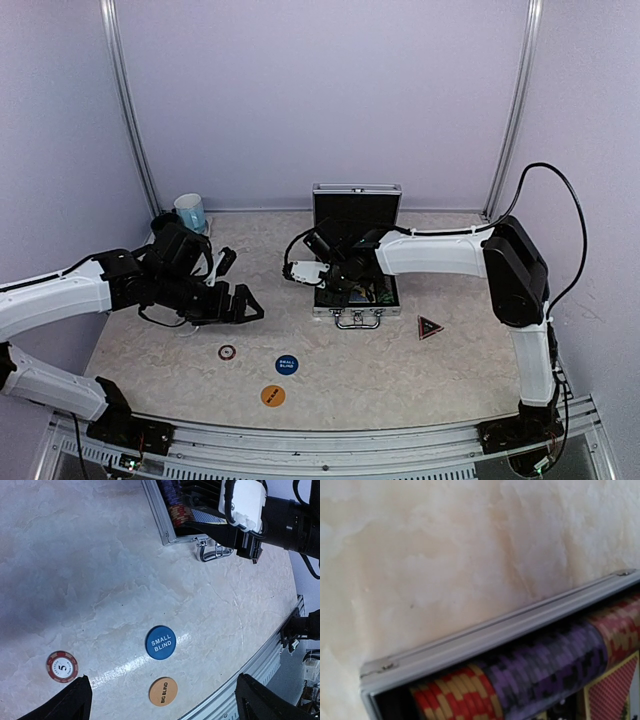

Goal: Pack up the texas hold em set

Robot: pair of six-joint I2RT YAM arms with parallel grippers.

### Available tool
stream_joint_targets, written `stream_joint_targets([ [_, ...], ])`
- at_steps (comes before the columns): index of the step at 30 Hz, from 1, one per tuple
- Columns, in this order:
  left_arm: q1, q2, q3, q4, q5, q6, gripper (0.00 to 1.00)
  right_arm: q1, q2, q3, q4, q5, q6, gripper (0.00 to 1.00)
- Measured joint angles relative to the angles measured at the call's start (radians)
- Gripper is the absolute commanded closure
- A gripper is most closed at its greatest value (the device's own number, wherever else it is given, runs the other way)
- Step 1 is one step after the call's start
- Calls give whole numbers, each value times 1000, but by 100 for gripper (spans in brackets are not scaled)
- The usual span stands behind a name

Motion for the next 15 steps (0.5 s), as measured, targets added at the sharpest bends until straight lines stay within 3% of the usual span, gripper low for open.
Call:
stream_joint_targets([
  [15,0,26,-28,-7,-89,-19,1,4,1,29,-24,-43,32,50],
])
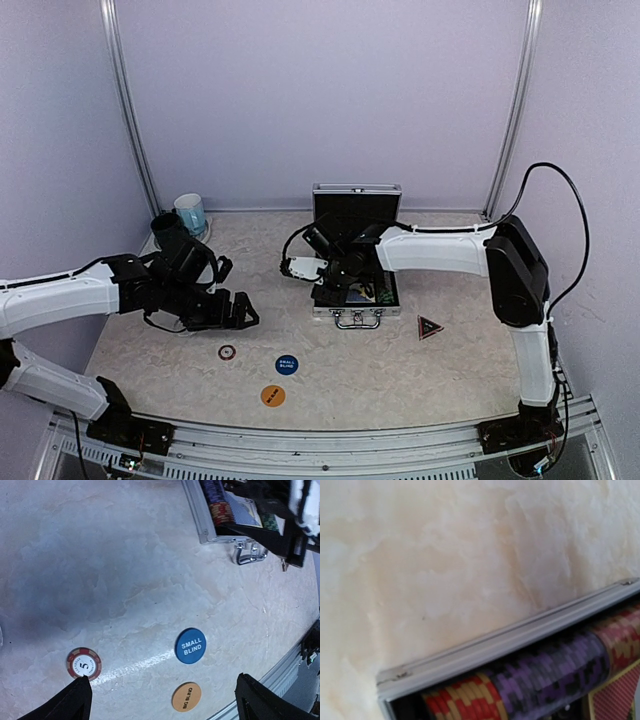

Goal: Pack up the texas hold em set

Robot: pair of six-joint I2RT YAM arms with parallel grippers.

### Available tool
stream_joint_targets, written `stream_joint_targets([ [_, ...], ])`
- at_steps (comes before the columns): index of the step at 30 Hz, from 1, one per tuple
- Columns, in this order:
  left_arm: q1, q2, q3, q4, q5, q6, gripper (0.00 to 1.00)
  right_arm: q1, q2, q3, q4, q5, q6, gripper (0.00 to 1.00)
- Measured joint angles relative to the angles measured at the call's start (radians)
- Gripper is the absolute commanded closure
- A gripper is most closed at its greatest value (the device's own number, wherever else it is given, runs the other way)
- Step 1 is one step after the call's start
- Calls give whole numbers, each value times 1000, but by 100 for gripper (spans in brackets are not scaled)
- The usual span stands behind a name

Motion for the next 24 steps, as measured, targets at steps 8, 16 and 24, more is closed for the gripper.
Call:
stream_joint_targets([
  [8,-7,93,-28,-27,-117,-37,1,0,-47,19,-18,0,45,39],
  [16,-8,131,-61,-45,-215,-45,5,0,-143,-22,-21,23,154,39],
  [24,-37,245,-73,-45,-238,-41,17,5,-299,-144,23,13,278,39],
])
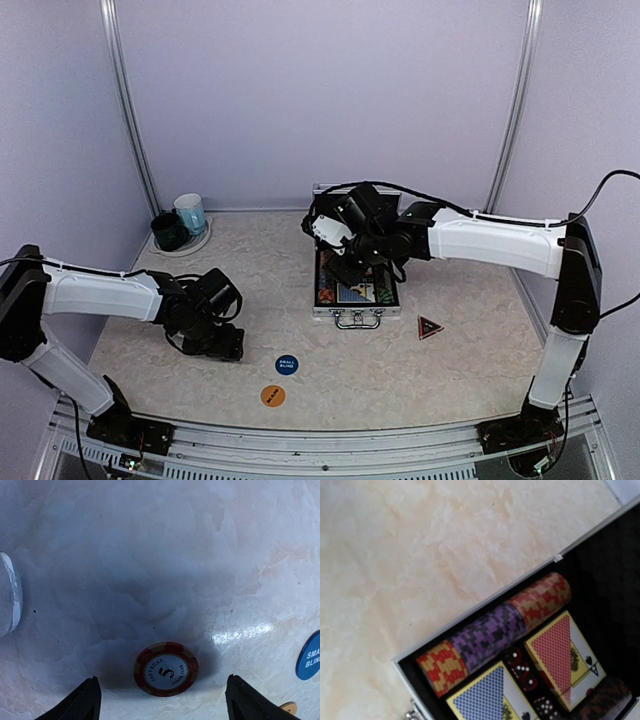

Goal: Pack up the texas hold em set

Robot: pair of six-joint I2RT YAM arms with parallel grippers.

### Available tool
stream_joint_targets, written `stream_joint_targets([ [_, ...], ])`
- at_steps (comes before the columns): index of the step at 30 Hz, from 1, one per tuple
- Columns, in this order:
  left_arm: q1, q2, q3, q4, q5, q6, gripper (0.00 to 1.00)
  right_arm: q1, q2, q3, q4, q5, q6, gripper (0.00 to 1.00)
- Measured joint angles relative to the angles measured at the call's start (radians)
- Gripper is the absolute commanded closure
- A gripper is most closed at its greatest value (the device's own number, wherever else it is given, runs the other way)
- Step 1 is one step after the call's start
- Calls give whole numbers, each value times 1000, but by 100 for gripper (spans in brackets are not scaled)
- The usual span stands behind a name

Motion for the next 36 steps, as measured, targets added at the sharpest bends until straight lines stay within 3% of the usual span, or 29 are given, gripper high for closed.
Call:
stream_joint_targets([
  [7,-31,77,32,-23,-30,13,24,1,-57,-55,30,-6,45,39],
  [28,-49,140,90,-25,-43,32,61,1,-129,-137,78,-14,62,39],
  [36,-53,139,90,-26,-54,32,62,1,-132,-137,84,-22,65,39],
])
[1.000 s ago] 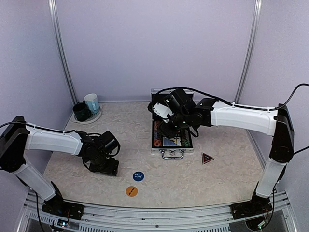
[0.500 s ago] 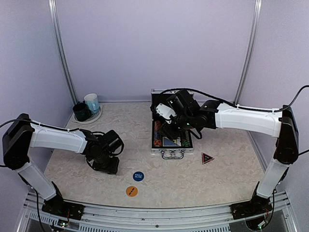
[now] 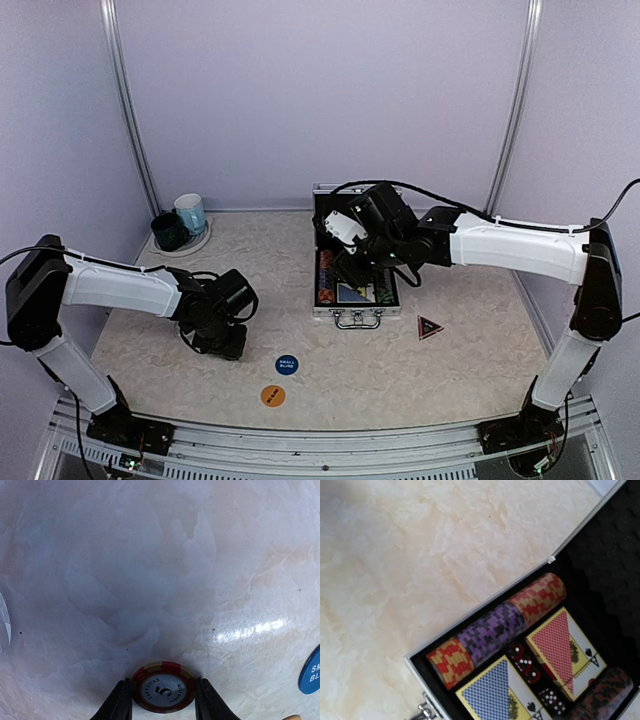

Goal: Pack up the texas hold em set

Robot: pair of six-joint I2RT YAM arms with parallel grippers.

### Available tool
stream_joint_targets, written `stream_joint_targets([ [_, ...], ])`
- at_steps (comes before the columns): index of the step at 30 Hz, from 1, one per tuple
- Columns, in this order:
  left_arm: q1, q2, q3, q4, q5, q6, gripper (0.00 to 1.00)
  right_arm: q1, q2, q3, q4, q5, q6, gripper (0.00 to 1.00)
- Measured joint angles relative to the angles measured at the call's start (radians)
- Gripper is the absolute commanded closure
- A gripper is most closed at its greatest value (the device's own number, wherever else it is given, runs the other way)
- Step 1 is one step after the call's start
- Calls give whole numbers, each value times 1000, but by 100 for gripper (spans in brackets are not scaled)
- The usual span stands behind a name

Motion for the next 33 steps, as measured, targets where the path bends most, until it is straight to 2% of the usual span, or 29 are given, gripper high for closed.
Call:
stream_joint_targets([
  [11,-2,-35,39,-31,-14,3,62,0,-10,0,3,-109,93,39],
  [14,-3,-57,56,-35,-13,6,59,0,-10,0,5,-149,149,39],
  [17,-6,-82,64,-42,-14,16,46,0,-5,0,5,-201,206,38],
  [24,23,-135,64,-66,-11,21,2,2,108,55,-6,-360,285,34],
  [33,224,-409,28,-61,-39,-11,1,113,470,422,-143,-308,286,27],
])
